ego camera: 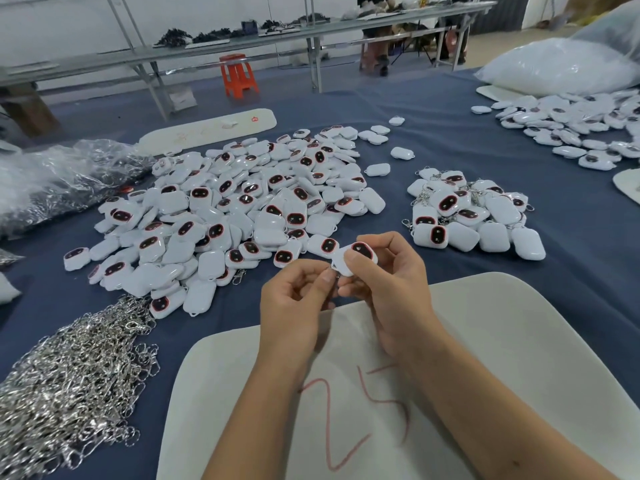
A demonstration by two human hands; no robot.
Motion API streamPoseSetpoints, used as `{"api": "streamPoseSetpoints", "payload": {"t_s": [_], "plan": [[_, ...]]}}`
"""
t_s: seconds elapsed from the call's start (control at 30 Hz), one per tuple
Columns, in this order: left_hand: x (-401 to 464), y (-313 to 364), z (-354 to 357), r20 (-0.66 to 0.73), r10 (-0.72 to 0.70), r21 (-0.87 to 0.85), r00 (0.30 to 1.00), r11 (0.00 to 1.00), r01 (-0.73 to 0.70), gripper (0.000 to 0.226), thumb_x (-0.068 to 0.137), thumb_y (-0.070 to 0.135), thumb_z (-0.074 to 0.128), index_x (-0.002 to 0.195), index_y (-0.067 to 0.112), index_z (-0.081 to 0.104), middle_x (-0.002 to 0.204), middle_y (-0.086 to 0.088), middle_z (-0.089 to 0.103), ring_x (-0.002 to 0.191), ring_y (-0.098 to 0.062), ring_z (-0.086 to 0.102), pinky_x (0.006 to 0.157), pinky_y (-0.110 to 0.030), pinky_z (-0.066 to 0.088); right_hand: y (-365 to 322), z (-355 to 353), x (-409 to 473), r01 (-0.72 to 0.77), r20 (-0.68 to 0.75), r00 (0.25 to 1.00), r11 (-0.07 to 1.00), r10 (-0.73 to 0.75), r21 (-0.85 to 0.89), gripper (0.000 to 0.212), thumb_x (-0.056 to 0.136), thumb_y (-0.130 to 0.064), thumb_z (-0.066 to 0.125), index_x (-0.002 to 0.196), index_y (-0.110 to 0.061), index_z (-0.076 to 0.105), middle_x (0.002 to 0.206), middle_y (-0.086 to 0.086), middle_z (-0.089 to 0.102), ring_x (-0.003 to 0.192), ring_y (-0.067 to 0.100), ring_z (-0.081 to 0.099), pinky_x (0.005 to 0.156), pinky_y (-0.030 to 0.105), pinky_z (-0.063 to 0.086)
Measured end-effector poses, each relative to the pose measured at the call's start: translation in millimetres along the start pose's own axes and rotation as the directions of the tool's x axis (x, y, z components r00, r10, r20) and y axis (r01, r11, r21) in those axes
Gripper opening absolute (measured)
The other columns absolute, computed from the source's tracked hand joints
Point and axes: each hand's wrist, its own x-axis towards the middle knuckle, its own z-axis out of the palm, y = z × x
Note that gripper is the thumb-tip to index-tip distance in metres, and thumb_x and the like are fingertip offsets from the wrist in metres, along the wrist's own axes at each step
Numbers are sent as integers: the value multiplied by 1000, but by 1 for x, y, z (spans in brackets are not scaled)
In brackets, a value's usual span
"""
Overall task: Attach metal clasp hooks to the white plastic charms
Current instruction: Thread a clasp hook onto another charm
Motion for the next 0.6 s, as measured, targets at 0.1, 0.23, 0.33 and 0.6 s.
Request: {"api": "streamPoseSetpoints", "payload": {"t_s": [0.1,0.23,0.33,0.6], "plan": [[0,0,-3,-13,86,212,996,974,-81,21,94,6,68,80,21,74,74,5,73,64,-6,65,61,-16,49,-1,-1,-2,28,-30,999,997,-30,-72,20,91,3,73,105,-5,62,82,5,68,51,24,64,54,28,57],[-3,2,-5,102,262,625,960,733,-267,20,92,7,68,80,23,69,76,12,69,73,-8,64,66,-26,49,-2,-6,-5,119,-2,992,948,-125,-294,21,88,2,73,97,-10,58,87,13,67,50,26,66,52,28,56],[-5,5,-5,181,341,734,922,577,-358,14,88,3,67,80,14,67,78,4,67,73,-20,59,66,-40,46,0,-5,-7,274,71,958,820,-276,-503,24,87,-2,74,90,-17,55,83,6,64,59,28,69,52,36,59],[-6,-1,-4,40,359,738,932,619,-270,20,82,4,72,73,21,66,71,9,64,66,-12,58,63,-29,44,6,0,-8,399,185,911,666,-369,-630,24,89,-4,74,92,-17,54,79,-3,64,63,26,69,56,43,60]]}}
